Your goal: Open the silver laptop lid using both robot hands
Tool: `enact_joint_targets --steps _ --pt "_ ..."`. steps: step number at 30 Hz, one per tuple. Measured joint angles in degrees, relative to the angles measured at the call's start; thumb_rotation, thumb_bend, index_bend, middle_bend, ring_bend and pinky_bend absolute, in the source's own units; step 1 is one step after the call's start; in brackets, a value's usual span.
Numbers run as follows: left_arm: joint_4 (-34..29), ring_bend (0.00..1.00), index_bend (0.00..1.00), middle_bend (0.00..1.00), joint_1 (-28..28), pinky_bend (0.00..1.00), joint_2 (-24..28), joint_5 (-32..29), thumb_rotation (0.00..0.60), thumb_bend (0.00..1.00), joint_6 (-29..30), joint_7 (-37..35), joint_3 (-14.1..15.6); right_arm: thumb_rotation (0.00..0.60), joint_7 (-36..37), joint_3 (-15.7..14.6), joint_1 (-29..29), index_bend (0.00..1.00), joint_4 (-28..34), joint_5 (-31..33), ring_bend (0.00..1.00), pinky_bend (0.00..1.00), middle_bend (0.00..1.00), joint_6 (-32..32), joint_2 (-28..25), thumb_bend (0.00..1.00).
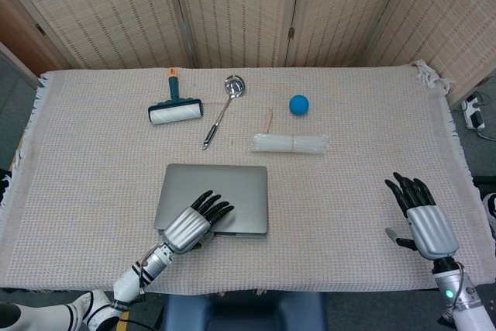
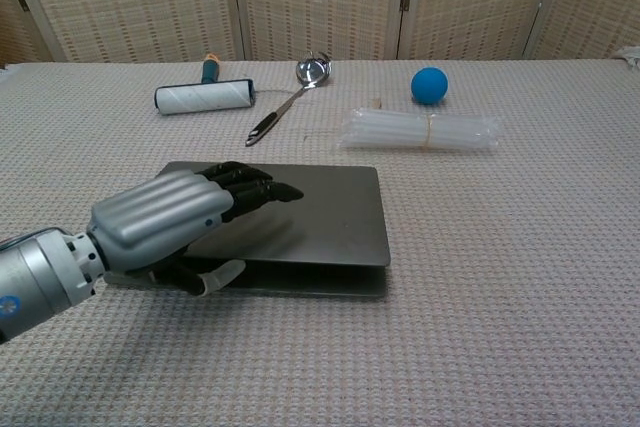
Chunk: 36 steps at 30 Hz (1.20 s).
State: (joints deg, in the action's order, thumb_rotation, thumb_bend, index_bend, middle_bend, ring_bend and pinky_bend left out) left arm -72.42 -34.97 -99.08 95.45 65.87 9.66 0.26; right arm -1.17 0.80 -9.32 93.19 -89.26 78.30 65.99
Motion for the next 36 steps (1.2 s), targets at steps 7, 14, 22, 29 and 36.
enact_joint_targets --steps 7,14,22,29,36 --pt "5.9 0.08 0.11 0.17 -0.3 0.0 -2.9 0.7 0.6 0.58 5.7 -3.8 -3.8 0.6 3.3 -2.5 -2.6 0.0 0.9 -6.0 0.11 0.03 0.05 -3.2 -0.9 0.54" --pt "6.0 0.08 0.1 0.17 -2.8 0.0 -2.9 -1.4 0.6 0.58 4.7 -4.1 -7.0 0.6 7.8 -4.6 -7.7 0.0 1.4 -10.3 0.22 0.11 0.15 -10.1 -0.8 0.87" --pt "4.6 0.08 0.1 0.17 -3.7 0.0 -2.0 -2.6 0.6 0.58 4.2 -2.7 -7.5 0.6 9.6 -4.6 -17.0 0.0 2.3 -10.5 0.1 0.01 0.07 -24.1 2.0 0.89" --pt "3.9 0.08 0.1 0.17 -3.9 0.0 -1.5 -3.1 0.6 0.58 4.3 -2.1 -7.4 0.6 8.6 -1.3 -25.6 0.0 0.3 -7.6 0.05 0.0 0.02 -33.4 9.4 0.9" --pt "3.0 0.08 0.1 0.17 -4.2 0.0 -0.9 -3.8 0.6 0.58 4.1 -1.1 -7.4 0.6 3.5 0.6 -30.0 0.0 -5.7 -4.6 0.04 0.0 0.02 -37.7 17.1 0.9"
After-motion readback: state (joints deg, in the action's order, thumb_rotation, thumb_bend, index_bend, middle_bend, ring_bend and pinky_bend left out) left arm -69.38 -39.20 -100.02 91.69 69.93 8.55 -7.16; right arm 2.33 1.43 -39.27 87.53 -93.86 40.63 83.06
